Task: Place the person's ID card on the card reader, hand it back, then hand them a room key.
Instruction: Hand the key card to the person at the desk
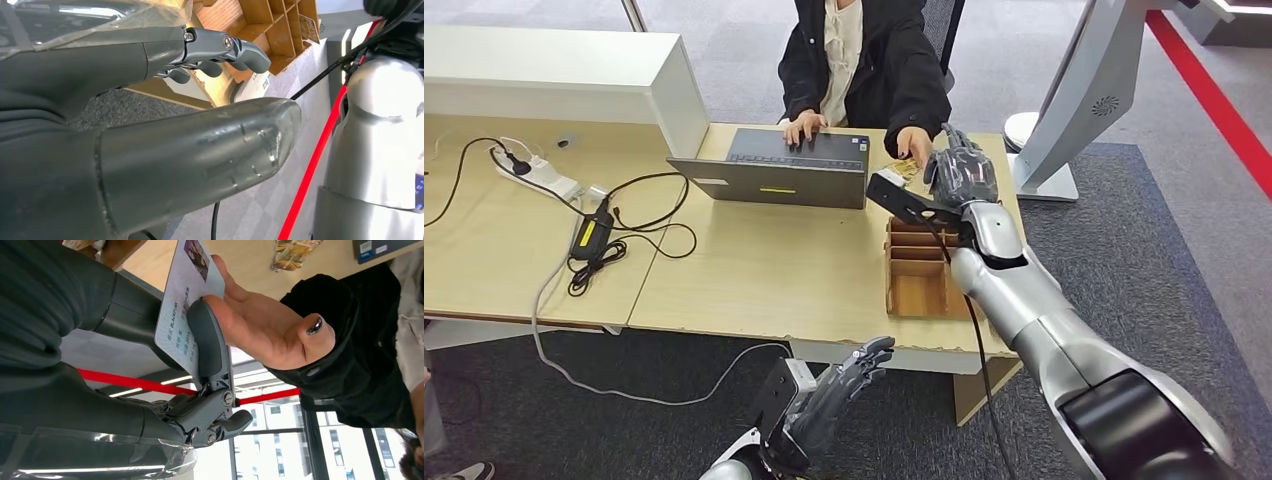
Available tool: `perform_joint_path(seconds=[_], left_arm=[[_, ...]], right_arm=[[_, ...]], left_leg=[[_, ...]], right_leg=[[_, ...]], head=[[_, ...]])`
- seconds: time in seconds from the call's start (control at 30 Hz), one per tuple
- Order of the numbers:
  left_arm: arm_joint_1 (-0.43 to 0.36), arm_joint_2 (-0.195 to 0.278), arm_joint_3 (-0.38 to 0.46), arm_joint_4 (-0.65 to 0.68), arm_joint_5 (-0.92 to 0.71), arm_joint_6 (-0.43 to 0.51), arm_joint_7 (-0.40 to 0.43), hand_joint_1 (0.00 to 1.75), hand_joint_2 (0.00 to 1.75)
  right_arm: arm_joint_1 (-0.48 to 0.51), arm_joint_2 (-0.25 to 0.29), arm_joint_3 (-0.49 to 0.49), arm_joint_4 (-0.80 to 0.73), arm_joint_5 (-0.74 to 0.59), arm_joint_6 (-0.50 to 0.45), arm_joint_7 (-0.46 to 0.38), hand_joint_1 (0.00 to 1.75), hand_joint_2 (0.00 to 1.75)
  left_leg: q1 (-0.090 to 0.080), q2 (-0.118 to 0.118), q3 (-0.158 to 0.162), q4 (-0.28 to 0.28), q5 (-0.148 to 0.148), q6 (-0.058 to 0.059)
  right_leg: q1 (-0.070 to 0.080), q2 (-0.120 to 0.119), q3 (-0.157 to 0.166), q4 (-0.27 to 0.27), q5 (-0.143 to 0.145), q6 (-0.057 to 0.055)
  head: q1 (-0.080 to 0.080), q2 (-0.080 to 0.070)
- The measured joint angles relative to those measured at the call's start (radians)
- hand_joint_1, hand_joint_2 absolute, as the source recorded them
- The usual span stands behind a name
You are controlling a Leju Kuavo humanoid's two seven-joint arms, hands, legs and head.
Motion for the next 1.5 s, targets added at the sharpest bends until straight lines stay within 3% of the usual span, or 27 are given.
perform_joint_path(seconds=[0.03,0.13,0.17,0.67,0.9,1.23,1.5], left_arm=[[0.001,0.000,0.000,0.001,0.000,0.000,-0.002,0.00,0.00],[0.004,0.001,0.000,0.004,-0.003,-0.002,-0.009,0.00,0.00],[0.005,0.001,0.000,0.004,-0.005,-0.003,-0.011,0.00,0.00],[0.044,0.000,0.013,0.005,-0.022,0.016,0.008,0.00,0.00],[0.060,0.002,0.021,0.005,-0.025,0.033,0.005,0.00,0.00],[0.071,0.005,0.034,0.004,-0.025,0.078,0.021,0.00,0.00],[0.071,0.006,0.032,-0.005,-0.014,0.095,0.045,0.00,0.00]], right_arm=[[-0.002,0.001,0.001,0.013,-0.003,-0.003,-0.001,1.42,1.75],[-0.003,0.003,0.006,0.044,-0.004,-0.021,-0.006,0.12,1.75],[-0.003,0.005,0.008,0.052,-0.006,-0.030,-0.008,0.00,1.75],[-0.004,0.024,0.013,0.080,-0.234,-0.179,-0.151,0.00,1.75],[0.079,-0.004,0.005,-0.102,-0.290,-0.270,-0.215,0.00,1.75],[0.331,-0.087,-0.004,-0.498,-0.228,-0.254,-0.103,0.00,1.75],[0.439,-0.149,-0.004,-0.626,-0.075,-0.222,-0.034,0.00,1.75]], left_leg=[[0.000,0.000,0.000,0.000,0.000,0.000],[0.000,0.000,0.000,0.000,0.000,0.000],[0.000,0.000,0.000,0.000,0.000,0.000],[0.000,0.000,0.000,0.000,0.000,0.000],[0.000,0.000,0.001,0.000,0.000,0.000],[0.000,0.000,0.001,0.000,0.000,0.000],[0.000,0.000,0.001,0.000,0.000,0.000]], right_leg=[[0.000,0.000,0.000,0.000,0.000,0.000],[0.000,0.000,0.000,0.000,0.000,0.000],[0.000,0.000,0.000,0.000,0.000,0.000],[0.000,0.000,0.000,0.000,0.000,0.000],[0.000,0.000,0.000,0.000,0.000,0.000],[0.000,0.000,0.000,0.000,0.000,0.000],[0.000,0.000,0.000,-0.001,0.000,0.000]], head=[[0.000,0.000],[0.000,0.000],[0.000,0.000],[0.000,0.000],[0.000,0.000],[0.000,0.000],[0.000,0.000]])
